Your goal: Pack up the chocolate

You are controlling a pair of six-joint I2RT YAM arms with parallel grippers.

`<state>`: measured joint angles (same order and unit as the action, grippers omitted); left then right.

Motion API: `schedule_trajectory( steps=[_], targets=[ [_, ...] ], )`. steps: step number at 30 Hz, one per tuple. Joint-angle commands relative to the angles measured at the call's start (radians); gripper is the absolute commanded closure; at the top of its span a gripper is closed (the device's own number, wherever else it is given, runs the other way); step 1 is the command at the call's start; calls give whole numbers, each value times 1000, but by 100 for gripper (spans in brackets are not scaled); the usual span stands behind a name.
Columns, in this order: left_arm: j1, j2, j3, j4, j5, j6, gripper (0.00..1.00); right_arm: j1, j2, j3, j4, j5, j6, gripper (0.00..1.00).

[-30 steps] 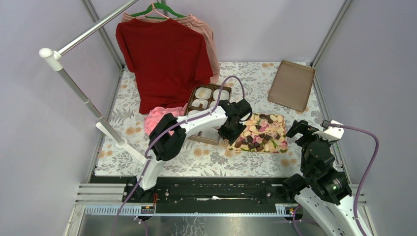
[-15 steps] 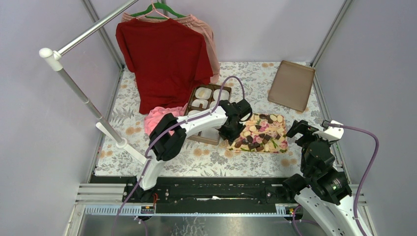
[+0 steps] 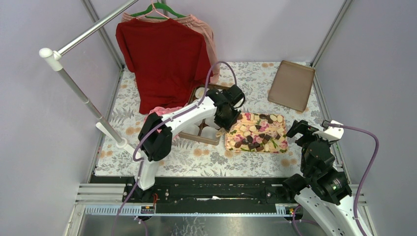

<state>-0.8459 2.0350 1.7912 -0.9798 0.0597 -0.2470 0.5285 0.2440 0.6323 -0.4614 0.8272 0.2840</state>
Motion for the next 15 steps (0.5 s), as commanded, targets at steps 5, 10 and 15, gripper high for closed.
schedule_trajectory(
  steps=[5, 10, 15],
  targets=[
    [126, 3, 142, -19, -57, 9, 78, 5, 5, 3, 36, 24, -7, 0],
    [203, 66, 231, -19, -95, 6, 76, 4, 12, 3, 38, 21, -8, 0],
    [255, 137, 303, -14, -103, 11, 75, 4, 18, 3, 37, 18, -9, 0]
  ],
)
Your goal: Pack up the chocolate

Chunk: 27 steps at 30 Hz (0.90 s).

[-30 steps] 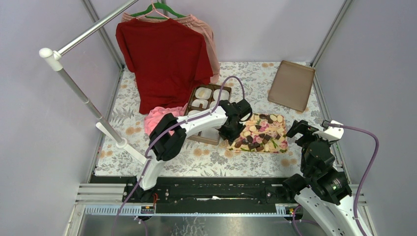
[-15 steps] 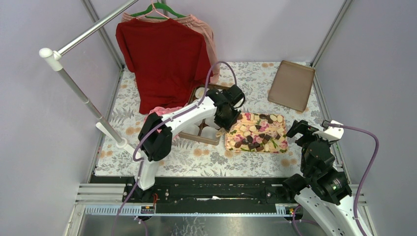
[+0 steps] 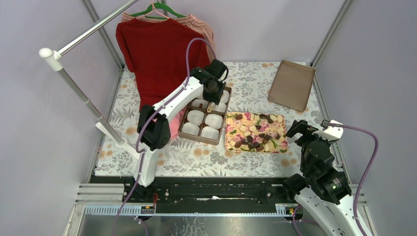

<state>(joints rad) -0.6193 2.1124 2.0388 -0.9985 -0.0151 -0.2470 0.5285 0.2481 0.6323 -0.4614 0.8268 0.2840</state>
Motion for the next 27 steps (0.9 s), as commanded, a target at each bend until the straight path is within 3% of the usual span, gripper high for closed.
schedule_trajectory(
  steps=[1, 27],
  targets=[
    [34, 69, 61, 10, -27, 14, 75, 5, 15, 3, 37, 19, -9, 0],
    [92, 239, 80, 251, -18, 43, 69, 4, 23, 6, 31, 16, -8, 0]
  ],
)
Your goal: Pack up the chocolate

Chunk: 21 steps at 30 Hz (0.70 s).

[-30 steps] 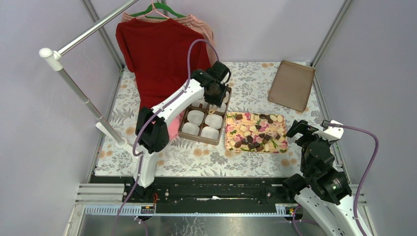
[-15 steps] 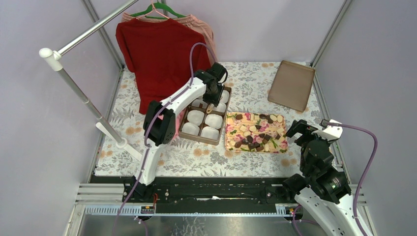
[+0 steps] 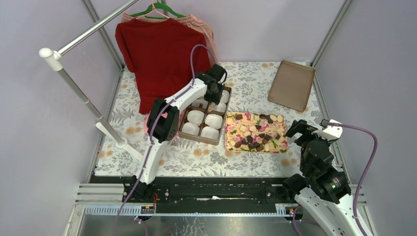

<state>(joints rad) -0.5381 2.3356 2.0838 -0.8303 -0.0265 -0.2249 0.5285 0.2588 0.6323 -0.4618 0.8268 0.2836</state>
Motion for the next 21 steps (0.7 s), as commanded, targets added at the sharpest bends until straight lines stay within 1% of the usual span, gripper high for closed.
schedule_trajectory(
  steps=[1, 10, 21],
  targets=[
    [13, 20, 33, 93, -6, 22, 69, 4, 11, 7, 30, 15, -7, 0],
    [12, 45, 31, 119, 16, 26, 62, 4, 9, 6, 31, 15, -7, 0],
    [12, 15, 4, 119, 22, 18, 54, 4, 5, 6, 30, 12, -7, 0]
  ],
)
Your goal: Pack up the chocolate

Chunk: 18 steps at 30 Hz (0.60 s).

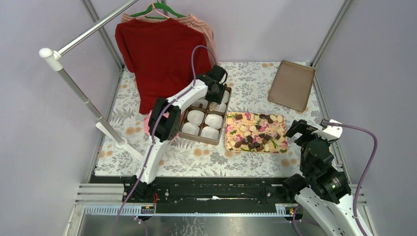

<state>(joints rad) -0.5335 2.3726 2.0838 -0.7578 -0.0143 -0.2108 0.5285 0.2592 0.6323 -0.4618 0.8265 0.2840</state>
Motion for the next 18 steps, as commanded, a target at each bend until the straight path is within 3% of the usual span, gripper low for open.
schedule_trajectory(
  steps=[1, 9, 18],
  targets=[
    [7, -24, 1, 46, 10, 3, 54, 5, 3, 7, 31, 13, -7, 0],
    [7, -65, -25, 46, 10, -4, 52, 5, 2, 6, 31, 13, -5, 0],
    [-11, -184, -119, 31, 101, -15, 52, 5, 2, 6, 31, 10, -6, 0]
  ],
)
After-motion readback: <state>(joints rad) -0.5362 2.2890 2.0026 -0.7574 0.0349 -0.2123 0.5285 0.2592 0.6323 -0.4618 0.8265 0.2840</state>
